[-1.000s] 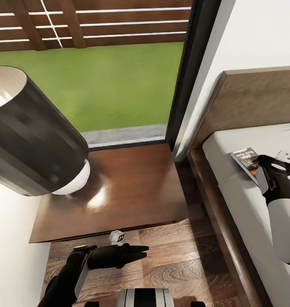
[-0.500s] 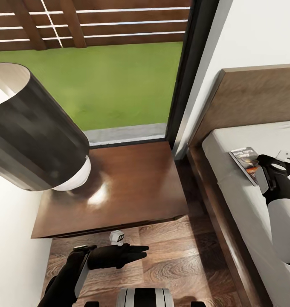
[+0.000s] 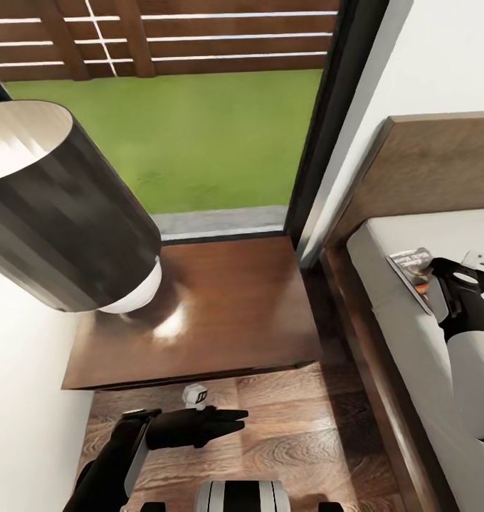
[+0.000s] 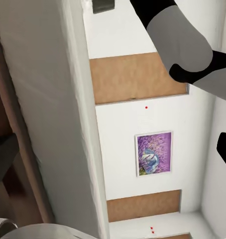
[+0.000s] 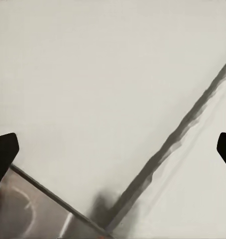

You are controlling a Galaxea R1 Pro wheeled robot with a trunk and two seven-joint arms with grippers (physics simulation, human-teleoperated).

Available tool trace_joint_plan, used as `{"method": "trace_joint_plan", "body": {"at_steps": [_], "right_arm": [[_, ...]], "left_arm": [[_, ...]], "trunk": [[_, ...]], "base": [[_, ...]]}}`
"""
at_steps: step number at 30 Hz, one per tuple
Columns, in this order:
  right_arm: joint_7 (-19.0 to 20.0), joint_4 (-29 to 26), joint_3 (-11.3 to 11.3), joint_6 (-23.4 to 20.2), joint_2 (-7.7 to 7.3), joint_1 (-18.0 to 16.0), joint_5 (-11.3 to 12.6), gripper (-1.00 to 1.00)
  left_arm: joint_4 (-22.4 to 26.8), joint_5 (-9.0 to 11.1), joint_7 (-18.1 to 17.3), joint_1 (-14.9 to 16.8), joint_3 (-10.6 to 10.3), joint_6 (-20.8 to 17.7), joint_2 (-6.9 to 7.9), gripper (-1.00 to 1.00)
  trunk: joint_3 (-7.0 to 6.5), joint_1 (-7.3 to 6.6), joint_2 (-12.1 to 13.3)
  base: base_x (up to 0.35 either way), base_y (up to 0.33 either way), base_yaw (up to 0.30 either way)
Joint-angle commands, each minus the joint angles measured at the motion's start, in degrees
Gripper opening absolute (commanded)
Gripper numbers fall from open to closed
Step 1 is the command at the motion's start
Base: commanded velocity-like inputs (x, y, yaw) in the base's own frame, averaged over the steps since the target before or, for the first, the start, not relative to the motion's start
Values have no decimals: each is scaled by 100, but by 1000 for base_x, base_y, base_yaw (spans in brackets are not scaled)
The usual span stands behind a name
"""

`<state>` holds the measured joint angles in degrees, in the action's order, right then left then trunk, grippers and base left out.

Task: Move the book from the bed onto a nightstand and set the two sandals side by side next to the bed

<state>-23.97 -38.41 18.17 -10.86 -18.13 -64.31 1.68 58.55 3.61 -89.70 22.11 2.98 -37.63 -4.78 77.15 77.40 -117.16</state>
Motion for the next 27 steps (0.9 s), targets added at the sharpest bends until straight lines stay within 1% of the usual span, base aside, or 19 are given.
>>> {"method": "trace_joint_plan", "body": {"at_steps": [1, 13, 19, 27], "right_arm": [[-3, 222, -13, -21, 1, 4, 105, 100], [-3, 220, -13, -22, 2, 4, 104, 100], [-3, 220, 1, -22, 2, 3, 105, 100], [-3, 220, 11, -24, 2, 4, 110, 100]], "left_arm": [[-2, -18, -30, 4, 10, -60, -6, 100], [-2, -18, -30, 4, 10, -60, -6, 100], [-2, -18, -30, 4, 10, -60, -6, 100], [-2, -18, -30, 4, 10, -60, -6, 100]], "trunk": [[4, 0, -1], [5, 0, -1], [5, 0, -1], [5, 0, -1]], "base": [[0, 0, 129], [0, 0, 24], [0, 0, 128], [0, 0, 12]]}}
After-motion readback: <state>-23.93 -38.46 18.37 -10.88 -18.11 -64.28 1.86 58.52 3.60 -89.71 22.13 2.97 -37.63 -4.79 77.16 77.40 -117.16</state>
